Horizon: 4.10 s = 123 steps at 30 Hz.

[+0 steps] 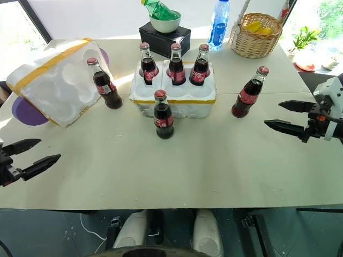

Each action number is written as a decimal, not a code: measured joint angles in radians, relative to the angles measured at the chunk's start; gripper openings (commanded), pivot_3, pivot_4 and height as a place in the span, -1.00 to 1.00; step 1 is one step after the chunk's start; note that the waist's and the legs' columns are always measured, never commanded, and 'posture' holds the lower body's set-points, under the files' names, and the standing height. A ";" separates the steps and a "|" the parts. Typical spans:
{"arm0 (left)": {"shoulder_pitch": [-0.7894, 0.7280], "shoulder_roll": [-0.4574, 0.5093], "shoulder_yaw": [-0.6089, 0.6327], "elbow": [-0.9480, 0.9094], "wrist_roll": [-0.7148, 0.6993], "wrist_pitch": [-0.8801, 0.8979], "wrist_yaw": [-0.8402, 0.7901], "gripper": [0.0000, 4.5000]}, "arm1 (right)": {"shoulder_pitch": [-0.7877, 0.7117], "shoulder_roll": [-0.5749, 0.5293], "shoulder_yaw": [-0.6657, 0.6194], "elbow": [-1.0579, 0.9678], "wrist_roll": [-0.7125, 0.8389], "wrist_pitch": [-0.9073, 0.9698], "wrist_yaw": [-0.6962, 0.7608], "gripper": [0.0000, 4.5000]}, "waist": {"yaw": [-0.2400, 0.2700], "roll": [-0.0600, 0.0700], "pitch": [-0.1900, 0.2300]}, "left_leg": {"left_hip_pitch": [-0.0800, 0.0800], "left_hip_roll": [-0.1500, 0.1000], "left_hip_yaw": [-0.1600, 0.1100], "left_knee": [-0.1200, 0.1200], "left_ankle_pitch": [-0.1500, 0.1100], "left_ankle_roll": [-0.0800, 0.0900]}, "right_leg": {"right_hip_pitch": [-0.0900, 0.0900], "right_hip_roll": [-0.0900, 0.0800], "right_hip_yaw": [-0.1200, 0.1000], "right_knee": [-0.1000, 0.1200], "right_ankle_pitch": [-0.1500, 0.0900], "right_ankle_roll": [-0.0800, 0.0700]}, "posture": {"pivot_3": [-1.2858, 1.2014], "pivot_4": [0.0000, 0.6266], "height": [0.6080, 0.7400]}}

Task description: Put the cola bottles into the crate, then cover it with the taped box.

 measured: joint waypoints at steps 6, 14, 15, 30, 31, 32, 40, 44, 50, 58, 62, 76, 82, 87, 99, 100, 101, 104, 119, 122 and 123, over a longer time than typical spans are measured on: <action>-0.025 -0.014 -0.003 -0.001 0.009 0.010 0.033 0.91 | -0.001 0.017 0.003 0.000 -0.008 -0.016 -0.014 1.00 | 0.001 0.000 0.000 | 0.000 0.000 0.000 0.000 0.000 0.000 | 0.000 0.000 0.000 0.000 0.000 0.000 | 0.03 -0.52 1.00; -0.074 -0.021 -0.006 -0.002 -0.005 0.061 0.080 0.91 | 0.001 0.035 0.002 0.000 -0.007 -0.017 -0.031 1.00 | 0.002 0.000 0.000 | 0.000 0.000 0.000 0.000 0.000 0.000 | 0.001 0.000 0.000 0.000 0.000 0.000 | 0.03 -0.52 1.00; -0.087 -0.024 -0.007 -0.002 -0.007 0.064 0.088 0.91 | 0.002 0.038 0.002 -0.002 -0.005 -0.013 -0.032 1.00 | 0.002 0.000 0.000 | 0.000 0.000 0.000 0.000 0.001 -0.001 | 0.001 0.000 0.000 0.000 0.000 0.000 | 0.03 -0.52 1.00; -0.727 -0.144 -0.402 0.261 0.079 0.029 0.327 0.91 | 0.040 0.018 -0.183 -0.565 0.452 0.446 -0.122 1.00 | 0.009 -0.001 0.000 | 0.002 -0.001 -0.001 0.001 0.002 -0.001 | 0.004 0.001 0.000 0.002 0.003 0.005 | 0.03 -0.52 1.00; -0.771 -0.159 -0.441 0.306 0.104 0.012 0.326 0.91 | 0.036 0.021 -0.188 -0.603 0.496 0.471 -0.149 1.00 | 0.010 -0.001 0.000 | 0.002 -0.001 -0.001 0.001 0.002 -0.001 | 0.005 0.001 0.000 0.003 0.003 0.005 | 0.03 -0.52 1.00; -0.816 -0.173 -0.477 0.356 0.129 -0.008 0.326 0.91 | 0.027 0.030 -0.191 -0.639 0.542 0.490 -0.176 1.00 | 0.010 -0.002 0.000 | 0.002 -0.001 -0.001 0.001 0.002 -0.001 | 0.004 0.001 -0.001 0.002 0.003 0.005 | 0.03 -0.52 1.00; -1.033 -0.248 -0.642 0.714 0.285 -0.176 0.258 0.91 | -0.010 0.056 -0.185 -0.743 0.765 0.534 -0.387 1.00 | 0.010 -0.003 0.001 | 0.002 -0.001 -0.001 0.001 0.002 -0.001 | 0.005 0.001 -0.001 0.003 0.003 0.005 | 0.03 -0.52 1.00; -1.173 -0.288 -0.683 0.931 0.354 -0.271 0.231 0.91 | -0.039 0.057 -0.141 -0.750 0.798 0.529 -0.445 1.00 | 0.010 -0.005 0.001 | 0.001 -0.001 -0.001 0.002 0.002 -0.001 | 0.005 0.001 -0.001 0.002 0.004 0.006 | 0.03 -0.52 1.00; -1.342 -0.354 -0.711 1.224 0.437 -0.412 0.215 0.91 | -0.111 0.060 -0.067 -0.739 0.791 0.503 -0.496 1.00 | 0.009 -0.005 0.001 | 0.001 -0.001 -0.001 0.002 0.002 -0.001 | 0.005 0.001 -0.001 0.002 0.004 0.007 | 0.03 -0.52 1.00; -1.370 -0.367 -0.709 1.322 0.470 -0.492 0.166 0.18 | -0.149 0.073 -0.004 -0.699 0.726 0.479 -0.542 1.00 | 0.010 -0.006 0.001 | 0.000 -0.001 -0.001 0.002 0.003 -0.004 | 0.004 0.001 -0.002 0.002 0.004 0.008 | 0.03 -0.52 1.00; -1.296 -0.302 -0.709 1.156 0.423 -0.345 0.038 0.18 | -0.150 0.075 -0.006 -0.681 0.699 0.465 -0.558 1.00 | 0.003 -0.008 0.003 | 0.000 -0.001 0.000 0.002 0.004 -0.004 | 0.003 0.001 -0.001 0.002 0.004 0.008 | 0.03 -0.52 1.00; -1.729 -0.318 -0.717 1.110 0.228 -0.025 -0.277 0.18 | -0.079 0.116 -0.028 -0.698 0.642 0.433 -0.612 1.00 | 0.032 -0.018 0.009 | 0.000 -0.002 -0.001 0.005 0.004 -0.004 | 0.006 0.002 -0.002 0.001 0.005 0.010 | 0.03 -0.52 1.00; -1.743 -0.440 -0.807 1.381 0.375 -0.230 -0.278 0.18 | -0.038 0.137 -0.034 -0.711 0.620 0.418 -0.644 1.00 | 0.031 -0.020 0.010 | -0.002 -0.003 0.000 0.005 0.004 -0.004 | 0.004 0.004 -0.002 0.002 0.006 0.010 | 0.03 -0.52 1.00; -1.719 -0.449 -0.830 1.441 0.457 -0.357 -0.297 0.18 | -0.011 0.143 -0.042 -0.712 0.617 0.415 -0.659 1.00 | 0.026 -0.020 0.010 | -0.004 -0.002 0.000 0.004 0.004 -0.003 | 0.002 0.004 -0.002 0.002 0.006 0.010 | 0.03 -0.52 1.00; -1.616 -0.523 -0.856 1.452 0.558 -0.527 -0.180 0.97 | -0.054 0.189 0.045 -0.704 0.559 0.391 -0.657 1.00 | 0.025 -0.019 0.010 | -0.003 -0.001 0.000 0.006 0.002 0.000 | 0.002 0.003 -0.002 0.002 0.006 0.010 | 0.03 -0.52 1.00; -1.609 -0.516 -0.853 1.439 0.557 -0.520 -0.183 0.97 | -0.072 0.204 0.062 -0.697 0.548 0.391 -0.661 1.00 | 0.025 -0.019 0.010 | -0.003 -0.001 0.000 0.006 0.002 0.000 | 0.002 0.003 -0.002 0.002 0.006 0.010 | 0.03 -0.52 1.00; -1.600 -0.506 -0.847 1.417 0.551 -0.508 -0.189 0.97 | -0.086 0.218 0.083 -0.690 0.538 0.389 -0.669 1.00 | 0.022 -0.019 0.010 | -0.003 -0.001 0.000 0.007 0.002 -0.001 | 0.002 0.002 -0.002 0.002 0.006 0.010 | 0.03 -0.52 1.00; -1.566 -0.442 -0.806 1.284 0.495 -0.408 -0.225 0.97 | -0.117 0.274 0.149 -0.669 0.497 0.390 -0.702 1.00 | 0.008 -0.019 0.010 | -0.004 -0.001 -0.001 0.007 0.003 -0.003 | 0.002 0.003 -0.002 0.003 0.006 0.010 | 0.03 -0.52 1.00; -0.997 0.021 -0.602 0.162 0.057 0.265 -0.318 0.97 | -0.174 0.576 0.410 -0.556 0.245 0.352 -0.778 1.00 | -0.003 -0.016 0.009 | 0.003 -0.001 -0.002 0.004 0.004 -0.005 | 0.008 0.002 -0.001 0.002 0.005 0.010 | 0.03 -0.52 1.00; -0.942 0.003 -0.603 0.115 0.037 0.283 -0.251 0.97 | -0.179 0.626 0.461 -0.519 0.202 0.336 -0.761 1.00 | 0.002 -0.016 0.009 | 0.002 -0.001 -0.004 0.004 0.006 -0.008 | 0.007 0.004 -0.001 0.003 0.005 0.010 | 0.03 -0.52 1.00; -0.942 0.003 -0.599 0.106 0.030 0.286 -0.234 0.97 | -0.183 0.643 0.473 -0.505 0.190 0.331 -0.754 1.00 | 0.002 -0.016 0.009 | 0.002 -0.001 -0.003 0.004 0.006 -0.008 | 0.007 0.004 -0.001 0.003 0.005 0.010 | 0.03 -0.52 1.00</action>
